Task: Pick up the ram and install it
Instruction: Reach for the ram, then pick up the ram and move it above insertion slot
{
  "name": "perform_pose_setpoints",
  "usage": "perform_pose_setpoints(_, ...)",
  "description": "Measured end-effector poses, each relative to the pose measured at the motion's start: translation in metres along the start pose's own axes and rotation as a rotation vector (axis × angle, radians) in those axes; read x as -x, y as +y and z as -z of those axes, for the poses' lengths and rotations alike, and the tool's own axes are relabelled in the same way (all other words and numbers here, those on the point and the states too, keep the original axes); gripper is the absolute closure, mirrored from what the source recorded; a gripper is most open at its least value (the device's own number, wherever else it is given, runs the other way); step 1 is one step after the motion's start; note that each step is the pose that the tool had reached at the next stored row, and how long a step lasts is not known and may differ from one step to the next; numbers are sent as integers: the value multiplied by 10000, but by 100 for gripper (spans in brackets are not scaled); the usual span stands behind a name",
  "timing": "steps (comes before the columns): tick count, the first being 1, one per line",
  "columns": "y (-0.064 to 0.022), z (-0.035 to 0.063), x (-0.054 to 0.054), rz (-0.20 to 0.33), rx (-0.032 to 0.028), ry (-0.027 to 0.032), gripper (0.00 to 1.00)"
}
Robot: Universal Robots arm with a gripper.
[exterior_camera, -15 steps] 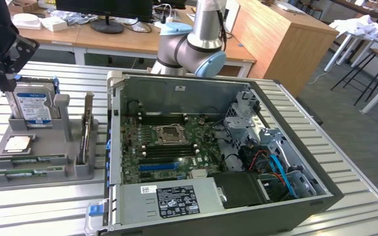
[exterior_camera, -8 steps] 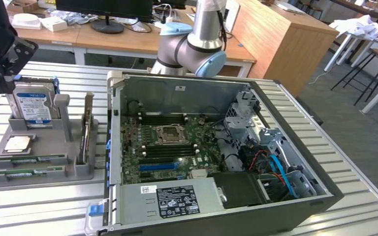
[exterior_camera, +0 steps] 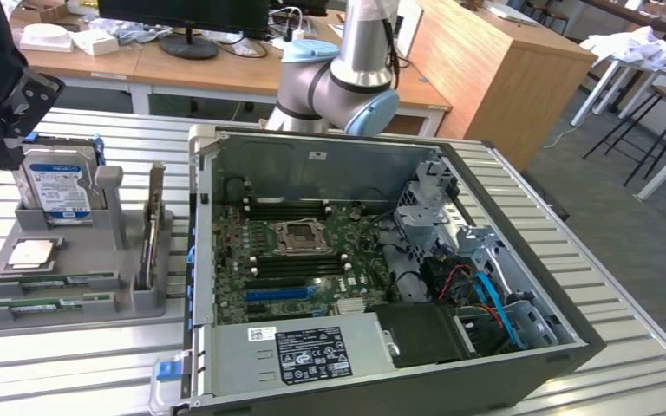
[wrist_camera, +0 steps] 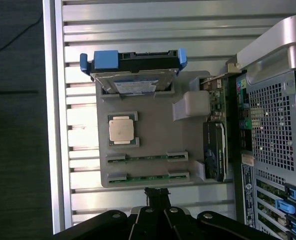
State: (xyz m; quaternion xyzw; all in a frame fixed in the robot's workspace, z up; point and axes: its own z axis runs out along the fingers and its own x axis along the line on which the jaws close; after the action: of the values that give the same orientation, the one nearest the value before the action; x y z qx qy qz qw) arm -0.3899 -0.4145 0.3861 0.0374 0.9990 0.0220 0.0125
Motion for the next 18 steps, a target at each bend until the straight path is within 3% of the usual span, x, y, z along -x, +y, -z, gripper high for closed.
perform_pose_setpoints(14,-1,0,0,13,0,0,90)
perform_pose_setpoints(18,-1,1,0,297,5,14,90)
